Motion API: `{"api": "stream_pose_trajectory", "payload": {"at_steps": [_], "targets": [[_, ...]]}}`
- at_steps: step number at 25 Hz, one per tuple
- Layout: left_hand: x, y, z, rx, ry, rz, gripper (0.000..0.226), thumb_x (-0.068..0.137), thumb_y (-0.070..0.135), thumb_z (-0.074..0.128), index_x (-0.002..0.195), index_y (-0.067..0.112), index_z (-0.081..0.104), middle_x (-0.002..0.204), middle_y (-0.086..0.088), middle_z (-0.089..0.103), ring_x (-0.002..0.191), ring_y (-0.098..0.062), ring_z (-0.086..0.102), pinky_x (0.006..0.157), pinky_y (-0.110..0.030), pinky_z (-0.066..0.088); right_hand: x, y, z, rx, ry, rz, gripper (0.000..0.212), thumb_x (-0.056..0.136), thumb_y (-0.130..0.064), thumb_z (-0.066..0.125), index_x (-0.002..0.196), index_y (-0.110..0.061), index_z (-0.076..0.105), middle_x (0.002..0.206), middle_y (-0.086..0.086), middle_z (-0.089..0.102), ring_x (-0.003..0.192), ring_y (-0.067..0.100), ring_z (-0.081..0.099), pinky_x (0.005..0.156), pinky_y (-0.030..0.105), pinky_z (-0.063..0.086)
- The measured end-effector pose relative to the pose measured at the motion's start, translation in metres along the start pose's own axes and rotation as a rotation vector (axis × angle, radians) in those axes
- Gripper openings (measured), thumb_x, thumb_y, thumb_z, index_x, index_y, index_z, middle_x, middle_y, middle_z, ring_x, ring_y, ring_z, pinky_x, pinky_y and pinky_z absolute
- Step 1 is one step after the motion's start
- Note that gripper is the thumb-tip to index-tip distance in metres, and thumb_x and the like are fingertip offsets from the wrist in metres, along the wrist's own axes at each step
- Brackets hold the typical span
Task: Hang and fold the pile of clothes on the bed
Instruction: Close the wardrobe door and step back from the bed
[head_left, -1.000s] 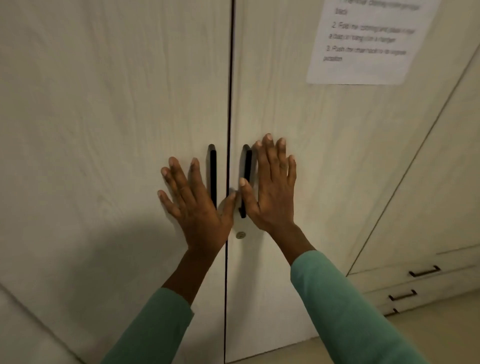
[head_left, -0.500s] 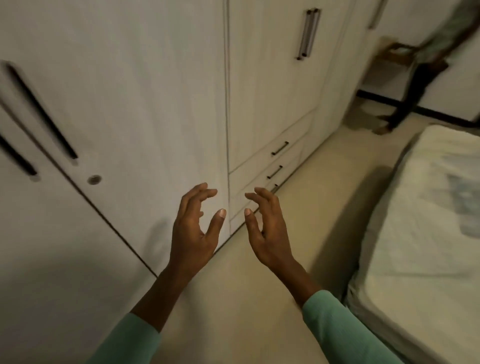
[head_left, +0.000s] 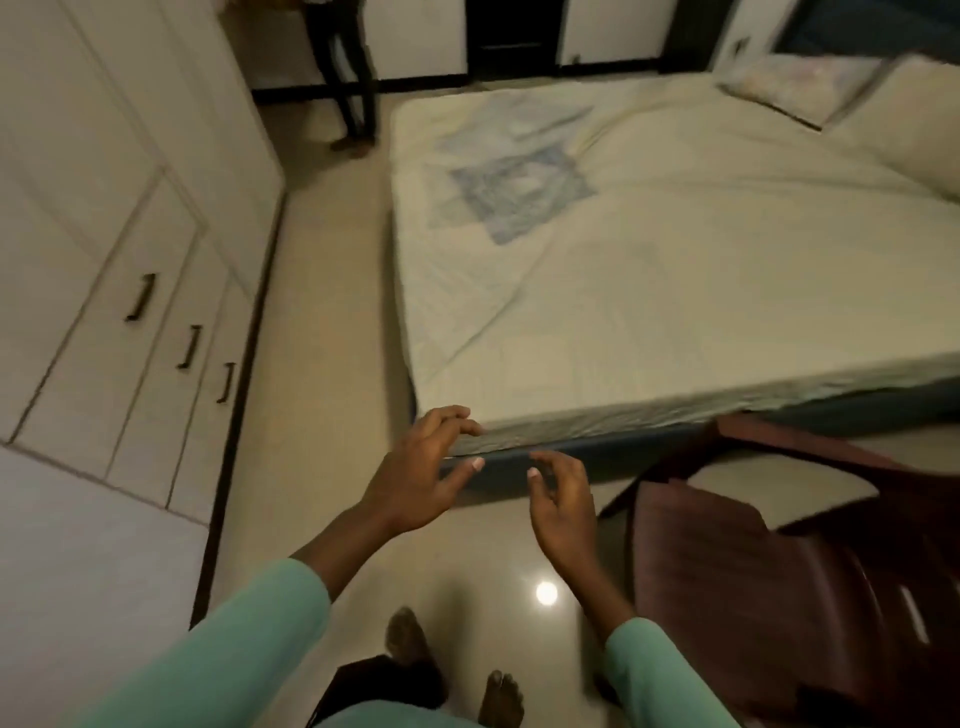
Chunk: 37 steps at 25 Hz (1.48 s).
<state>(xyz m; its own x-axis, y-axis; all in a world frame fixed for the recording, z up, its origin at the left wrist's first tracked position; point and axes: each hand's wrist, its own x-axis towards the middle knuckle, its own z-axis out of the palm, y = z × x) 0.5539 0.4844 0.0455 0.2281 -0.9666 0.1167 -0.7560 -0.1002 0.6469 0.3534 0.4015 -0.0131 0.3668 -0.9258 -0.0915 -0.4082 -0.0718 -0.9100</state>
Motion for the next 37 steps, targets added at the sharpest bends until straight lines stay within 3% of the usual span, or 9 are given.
{"api": "stream_pose_trajectory", "payload": {"at_steps": [3,8,10,16,19,24,26,30,37], "targets": [[0.055,0.032,0.057,0.018,-0.220,0.147,0.044,0.098,0.052,0.056,0.136,0.031,0.058,0.149,0.007,0.047,0.137,-0.011,0.046,0.111,-0.041,0.046,-0.006,0.039,-0.057,0.025,0.172,0.187,0.021,0.104,-0.026,0.058,0.123,-0.034,0.062,0.128,-0.011,0.052,0.114,0.003,0.056,0.105,0.043,0.052],[0.140,0.080,0.159,0.030,-0.501,0.395,0.059,0.095,0.062,0.048,0.146,0.031,0.048,0.157,0.003,0.040,0.142,-0.017,0.041,0.113,-0.050,0.043,-0.027,0.095,-0.129,0.136,0.552,0.527,0.025,0.103,-0.023,0.061,0.128,-0.022,0.064,0.131,-0.003,0.051,0.116,0.020,0.059,0.102,0.042,0.052],[0.182,0.094,0.203,0.078,-0.585,0.566,0.062,0.097,0.061,0.049,0.149,0.029,0.045,0.162,-0.002,0.034,0.148,-0.022,0.036,0.117,-0.052,0.039,-0.032,0.114,-0.147,0.069,0.713,0.626,0.034,0.101,-0.027,0.064,0.134,-0.023,0.061,0.140,0.000,0.048,0.127,0.024,0.055,0.105,0.038,0.046],[0.299,0.137,0.316,0.331,-0.715,0.994,0.067,0.095,0.055,0.059,0.152,0.023,0.042,0.169,-0.012,0.022,0.156,-0.036,0.022,0.115,-0.061,0.033,-0.047,0.164,-0.156,-0.262,1.014,1.127,0.067,0.093,-0.045,0.069,0.151,-0.024,0.044,0.159,0.010,0.036,0.147,0.034,0.033,0.118,0.055,0.030],[0.337,0.152,0.383,0.498,-0.773,1.146,0.075,0.094,0.059,0.058,0.156,0.023,0.035,0.172,-0.015,0.014,0.158,-0.038,0.014,0.118,-0.067,0.027,-0.049,0.206,-0.152,-0.322,1.003,1.327,0.083,0.089,-0.046,0.070,0.157,-0.019,0.031,0.165,0.016,0.026,0.153,0.039,0.021,0.119,0.061,0.022],[0.372,0.131,0.472,0.820,-0.873,1.250,0.089,0.095,0.067,0.051,0.165,0.025,0.013,0.173,-0.009,-0.017,0.159,-0.035,-0.015,0.123,-0.070,0.014,-0.071,0.280,-0.148,-0.423,0.921,1.469,0.105,0.082,-0.040,0.080,0.162,-0.020,0.014,0.168,0.017,0.012,0.154,0.046,0.012,0.118,0.069,0.021],[0.382,0.115,0.490,0.842,-0.906,1.309,0.095,0.089,0.060,0.068,0.163,0.022,0.024,0.173,-0.009,-0.019,0.158,-0.038,-0.018,0.117,-0.074,0.024,-0.082,0.297,-0.149,-0.476,0.845,1.527,0.111,0.080,-0.036,0.083,0.163,-0.020,0.011,0.169,0.016,0.008,0.155,0.048,0.010,0.114,0.069,0.027],[0.394,0.097,0.500,0.700,-0.839,1.417,0.085,0.072,0.028,0.091,0.146,0.008,0.054,0.173,-0.014,0.012,0.159,-0.043,0.003,0.098,-0.073,0.045,-0.097,0.315,-0.152,-0.664,0.615,1.558,0.111,0.076,-0.033,0.089,0.163,-0.020,0.021,0.167,0.026,0.003,0.148,0.057,0.015,0.103,0.068,0.044],[0.385,0.078,0.496,0.532,-0.785,1.129,0.103,0.069,0.014,0.092,0.157,0.005,0.040,0.175,-0.011,0.003,0.160,-0.039,0.008,0.095,-0.068,0.045,-0.092,0.334,-0.202,-0.758,0.531,1.418,0.104,0.071,-0.019,0.094,0.158,-0.009,0.038,0.166,0.029,0.013,0.141,0.061,0.025,0.092,0.071,0.049]]}}
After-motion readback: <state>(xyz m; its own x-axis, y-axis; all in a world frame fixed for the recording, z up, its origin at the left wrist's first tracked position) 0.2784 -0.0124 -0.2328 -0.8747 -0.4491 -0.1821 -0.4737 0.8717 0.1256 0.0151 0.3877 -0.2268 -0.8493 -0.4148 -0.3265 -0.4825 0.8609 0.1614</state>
